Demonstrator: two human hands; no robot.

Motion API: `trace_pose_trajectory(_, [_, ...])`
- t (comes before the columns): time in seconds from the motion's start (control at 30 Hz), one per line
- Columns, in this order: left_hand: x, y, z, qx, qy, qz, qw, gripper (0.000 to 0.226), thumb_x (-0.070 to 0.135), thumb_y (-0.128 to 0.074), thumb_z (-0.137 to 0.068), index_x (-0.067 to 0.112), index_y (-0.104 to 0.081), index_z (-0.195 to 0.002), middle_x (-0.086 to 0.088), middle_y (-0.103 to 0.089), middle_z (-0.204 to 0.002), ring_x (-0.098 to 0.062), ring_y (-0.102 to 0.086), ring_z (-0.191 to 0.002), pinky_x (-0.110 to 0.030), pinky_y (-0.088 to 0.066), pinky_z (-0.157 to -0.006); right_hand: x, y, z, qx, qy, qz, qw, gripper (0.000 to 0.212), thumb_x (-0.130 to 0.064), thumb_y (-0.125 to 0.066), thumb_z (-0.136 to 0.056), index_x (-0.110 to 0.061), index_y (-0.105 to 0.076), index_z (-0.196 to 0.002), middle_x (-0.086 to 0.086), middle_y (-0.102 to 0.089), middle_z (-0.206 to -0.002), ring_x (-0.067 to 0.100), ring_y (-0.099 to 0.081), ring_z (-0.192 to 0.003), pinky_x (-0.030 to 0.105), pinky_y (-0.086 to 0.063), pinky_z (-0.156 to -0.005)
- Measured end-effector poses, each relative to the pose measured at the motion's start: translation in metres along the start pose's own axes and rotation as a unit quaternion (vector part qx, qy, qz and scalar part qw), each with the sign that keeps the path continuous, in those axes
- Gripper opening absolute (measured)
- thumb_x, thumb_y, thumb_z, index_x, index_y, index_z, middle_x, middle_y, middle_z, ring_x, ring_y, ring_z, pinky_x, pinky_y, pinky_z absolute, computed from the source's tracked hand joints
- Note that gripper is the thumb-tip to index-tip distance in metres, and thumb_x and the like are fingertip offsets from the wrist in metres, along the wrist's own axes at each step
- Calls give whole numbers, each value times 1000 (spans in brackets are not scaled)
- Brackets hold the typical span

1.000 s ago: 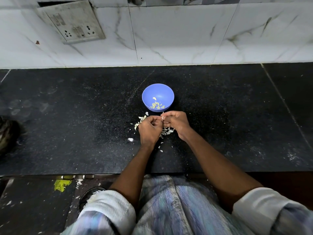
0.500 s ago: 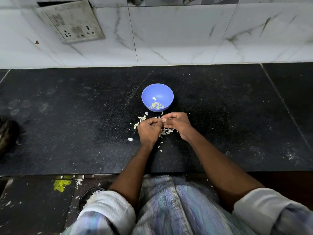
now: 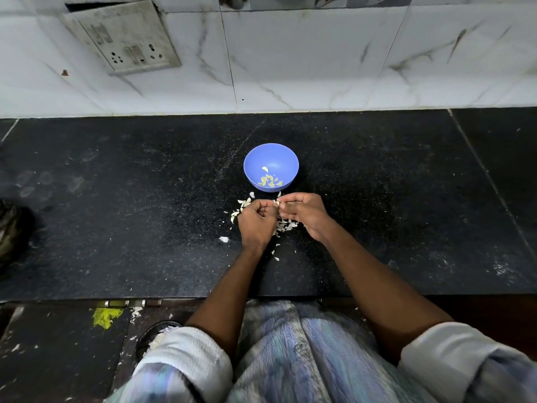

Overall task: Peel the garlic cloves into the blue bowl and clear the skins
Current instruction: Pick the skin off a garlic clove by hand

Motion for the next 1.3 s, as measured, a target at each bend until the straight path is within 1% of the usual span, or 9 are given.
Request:
trace_pose_trajectory(0.13, [0,1,0,30,11,-40,999,11,14,-71,-94,15,-81,-93,5,-75,-73,-9,-66,-64,-29,-58,-72,-1,2,0,14,-1,48,999,20,7,-69,-88,-5,-76,-103,16,-78,-94,24,-77,-84,31,-62,-81])
trace_pose_trajectory(0.4, [7,4,6,26,15,-151,988,9,25,-76,-81,27,-77,-72,16,-72,-66,-10,-69,-64,-30,-59,-65,-6,1,-1,85,4,137,987,5,-3,-72,-79,0,-76,-81,15,-71,-68,15,-58,-56,24,-45,-49])
trace_pose_trajectory(0.63, [10,4,8,-11,-62,-204,977,16,24,-65,-98,32,-77,-105,8,-78,-87,-20,-71,-79,-34,-57,-72,-12,2,-3,81,54,242,965,9,-1,-75,-82,-9,-78,-81,9,-76,-74,13,-67,-57,26,-56,-57])
trace_pose_trajectory(0.8, [15,8,8,0,-22,-210,977,1,34,-79,-89,34,-80,-90,16,-74,-72,-7,-67,-68,-28,-56,-71,-12,1,-6,91,96,304,944,7,-12,-78,-88,-12,-77,-81,6,-72,-61,22,-73,-57,35,-64,-62])
trace_pose_trajectory(0.97, [12,8,9,17,-34,-229,973,32,53,-80,-85,25,-71,-73,15,-69,-66,-13,-65,-65,-28,-53,-64,-13,0,-2,124,118,312,934,22,-26,-86,-82,-13,-72,-71,1,-69,-54,13,-66,-45,27,-56,-51])
trace_pose_trajectory(1.03, [8,7,8,15,-59,-237,970,30,49,-75,-92,24,-71,-78,9,-71,-72,-20,-66,-68,-33,-56,-65,-13,1,-2,124,147,308,932,11,-18,-82,-85,-16,-75,-76,-3,-71,-60,9,-67,-51,33,-60,-60])
trace_pose_trajectory(1.1, [6,8,8,-18,-102,-247,964,9,32,-71,-97,30,-79,-102,6,-79,-97,-22,-71,-88,-32,-57,-76,-15,-2,-2,133,188,323,918,9,-11,-78,-86,-18,-78,-80,-11,-73,-69,2,-68,-61,36,-62,-72])
trace_pose_trajectory(1.17, [7,8,10,-38,-118,-259,958,21,25,-70,-98,32,-78,-116,8,-78,-114,-19,-71,-103,-29,-52,-83,-20,-7,-1,149,229,321,907,14,-5,-72,-87,-18,-78,-86,-12,-74,-77,2,-68,-69,38,-60,-76])
trace_pose_trajectory(1.3, [8,10,12,-57,-119,-245,961,15,26,-71,-96,33,-81,-106,15,-78,-108,-12,-71,-98,-26,-49,-79,-34,-19,-5,180,260,313,896,18,-5,-68,-91,-16,-77,-102,-2,-78,-89,17,-74,-84,39,-59,-80])
Point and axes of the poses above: each hand's wrist, its own z-axis away from the middle knuckle, its own y-axis out of the back of the hand, x = y × z, the point moved 1 cm from there along -z, towards the middle knuckle
